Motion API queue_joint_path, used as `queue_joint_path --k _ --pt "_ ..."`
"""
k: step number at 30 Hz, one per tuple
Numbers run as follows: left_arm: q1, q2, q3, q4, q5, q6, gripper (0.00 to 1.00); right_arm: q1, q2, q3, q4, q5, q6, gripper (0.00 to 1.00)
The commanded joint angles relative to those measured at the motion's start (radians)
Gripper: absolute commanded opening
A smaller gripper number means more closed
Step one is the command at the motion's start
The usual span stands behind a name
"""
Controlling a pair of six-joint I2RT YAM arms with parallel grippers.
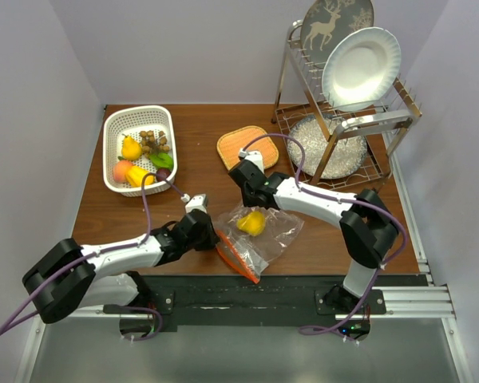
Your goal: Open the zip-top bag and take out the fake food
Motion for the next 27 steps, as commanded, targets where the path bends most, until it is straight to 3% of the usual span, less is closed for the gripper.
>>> queue_joint_path --k 1,6,8,15,20,27 --pt "-0.002 -0.024 0.008 -0.109 -0.095 0.039 0.22 0.008 -0.074 0.048 -0.035 0.046 0.012 0.00" --pt "-0.001 -0.142 0.022 -0.198 -0.097 0.057 0.45 0.008 -0.085 0.037 -0.032 0.047 0.017 0.00" --pt "-0.004 -0.188 0.040 -0.225 -0.073 0.072 0.46 0.008 -0.086 0.032 -0.031 0.046 0.018 0.00" --pt "-0.028 -0.255 0.054 -0.223 0.036 0.073 0.24 0.008 -0.089 0.029 -0.032 0.060 0.029 0.00" --pt "-0.068 -0.229 0.020 -0.128 0.096 0.031 0.18 0.008 -0.076 0.037 -0.035 0.061 0.032 0.00" --pt "-0.100 -0.130 -0.053 0.146 0.144 -0.085 0.19 0.008 -0.060 0.044 -0.049 0.069 0.035 0.00"
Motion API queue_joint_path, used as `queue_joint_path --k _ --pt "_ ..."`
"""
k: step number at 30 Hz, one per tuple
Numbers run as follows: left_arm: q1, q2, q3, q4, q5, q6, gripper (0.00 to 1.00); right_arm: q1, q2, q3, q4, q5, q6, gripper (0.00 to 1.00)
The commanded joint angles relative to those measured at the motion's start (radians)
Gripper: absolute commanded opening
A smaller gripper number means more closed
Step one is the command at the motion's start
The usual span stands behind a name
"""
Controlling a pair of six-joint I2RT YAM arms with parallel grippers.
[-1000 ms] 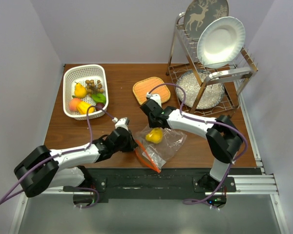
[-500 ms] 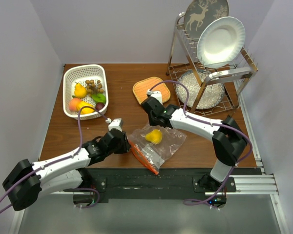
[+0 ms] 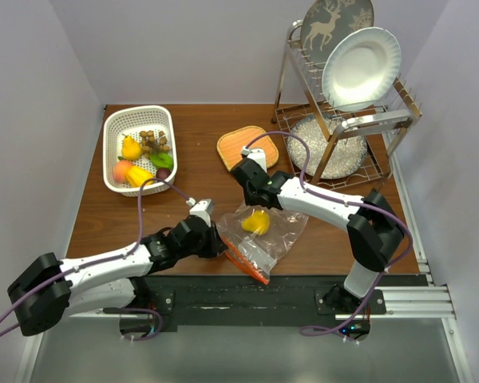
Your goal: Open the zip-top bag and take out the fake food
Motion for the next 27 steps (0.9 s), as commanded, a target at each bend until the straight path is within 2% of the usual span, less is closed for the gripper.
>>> queue_joint_path --k 1,4,8,11,13,14,19,20,27 --pt "-0.018 0.064 -0.043 0.221 0.040 -0.099 0.19 0.004 -0.011 0.039 -0.012 0.041 0.023 0.00" --pt "-0.032 0.080 -0.045 0.248 0.019 -0.121 0.21 0.002 -0.005 0.039 -0.012 0.042 0.023 0.00" --pt "-0.037 0.096 -0.043 0.264 -0.023 -0.127 0.32 0.002 0.009 0.039 -0.008 0.039 0.026 0.00" --pt "-0.037 0.148 -0.046 0.310 -0.049 -0.145 0.35 0.002 0.010 0.034 -0.003 0.036 0.026 0.02" --pt "-0.037 0.188 -0.046 0.336 -0.076 -0.167 0.38 0.002 0.004 0.034 -0.014 0.037 0.026 0.18" --pt "-0.037 0.199 -0.048 0.343 -0.084 -0.173 0.39 0.002 -0.002 0.034 -0.028 0.042 0.020 0.33" --pt "-0.037 0.253 -0.034 0.357 -0.119 -0.184 0.39 0.002 -0.053 0.036 -0.075 0.073 -0.006 0.61" --pt "-0.037 0.259 -0.029 0.356 -0.121 -0.181 0.38 0.002 -0.070 0.040 -0.092 0.077 -0.009 0.64" --pt "-0.037 0.282 -0.017 0.359 -0.124 -0.173 0.39 0.004 -0.166 -0.039 -0.105 0.085 -0.019 0.66"
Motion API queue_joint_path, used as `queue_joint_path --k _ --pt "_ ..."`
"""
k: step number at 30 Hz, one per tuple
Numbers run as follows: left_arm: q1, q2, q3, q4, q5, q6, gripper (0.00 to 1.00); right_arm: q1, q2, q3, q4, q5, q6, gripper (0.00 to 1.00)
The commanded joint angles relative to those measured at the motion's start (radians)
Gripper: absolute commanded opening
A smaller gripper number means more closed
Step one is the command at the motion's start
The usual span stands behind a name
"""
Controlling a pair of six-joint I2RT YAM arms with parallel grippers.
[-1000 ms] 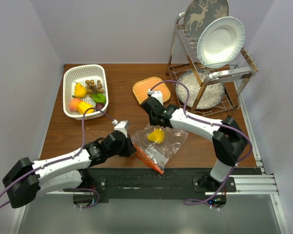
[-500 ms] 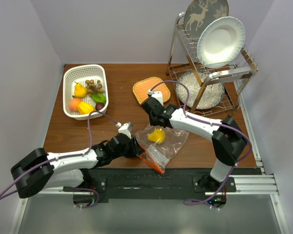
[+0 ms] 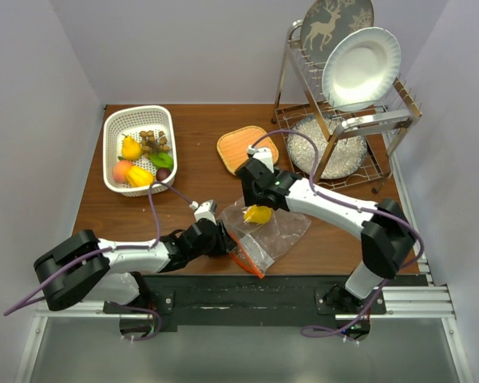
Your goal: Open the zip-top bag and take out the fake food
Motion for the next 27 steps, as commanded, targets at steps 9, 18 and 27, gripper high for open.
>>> queue_joint_path --k 9,18,27 --pt "-0.004 0.001 0.047 0.043 -0.014 0.029 0.38 -0.108 -0.009 -0.061 0.120 -0.104 -0.064 0.62" --pt "-0.010 0.031 0.079 0.094 0.020 0.072 0.50 -0.108 0.047 -0.091 0.139 -0.196 0.015 0.37" --pt "-0.023 0.134 0.144 0.152 0.024 0.127 0.67 -0.101 -0.015 -0.196 0.165 -0.211 0.064 0.29"
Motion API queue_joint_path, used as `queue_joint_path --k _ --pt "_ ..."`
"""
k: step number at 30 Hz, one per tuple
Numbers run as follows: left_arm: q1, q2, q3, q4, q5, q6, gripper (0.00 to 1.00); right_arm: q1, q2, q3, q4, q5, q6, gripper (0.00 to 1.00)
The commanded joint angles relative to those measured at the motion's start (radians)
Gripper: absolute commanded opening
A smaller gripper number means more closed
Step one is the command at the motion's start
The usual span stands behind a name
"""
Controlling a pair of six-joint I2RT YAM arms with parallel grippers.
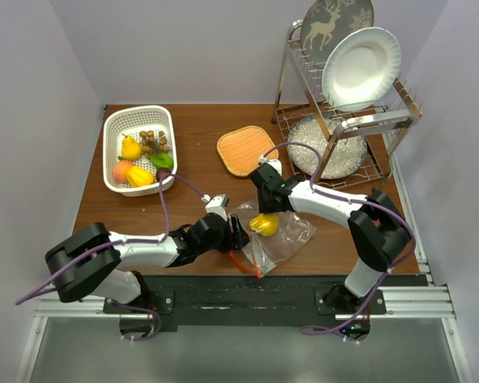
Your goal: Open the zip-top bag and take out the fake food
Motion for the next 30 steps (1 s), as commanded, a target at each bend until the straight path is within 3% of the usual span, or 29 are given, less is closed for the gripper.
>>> queue_joint_path --k 1,9,16,24,26,29,30 --pt "-0.010 0.053 0.057 0.095 -0.004 0.048 0.68 0.011 -0.063 -0.033 0.023 -0.022 0.042 0.28" --pt "-0.062 0.116 0.082 0.154 -0.042 0.109 0.82 0.031 -0.083 -0.086 0.036 -0.024 0.059 0.27" --pt "-0.104 0.172 0.129 0.152 -0.074 0.164 0.88 0.060 -0.092 -0.111 0.033 -0.010 0.079 0.19" --pt "-0.141 0.162 0.128 0.198 -0.096 0.161 0.93 0.062 -0.127 -0.163 0.037 0.007 0.098 0.17" --pt "-0.148 0.157 0.143 0.191 -0.112 0.169 0.93 0.062 -0.149 -0.171 0.027 0.022 0.098 0.18" --pt "-0.158 0.172 0.166 0.171 -0.129 0.181 0.95 0.062 -0.179 -0.159 -0.015 0.040 0.090 0.25" --pt "-0.159 0.179 0.172 0.166 -0.129 0.181 0.95 0.062 -0.186 -0.154 -0.026 0.059 0.087 0.32"
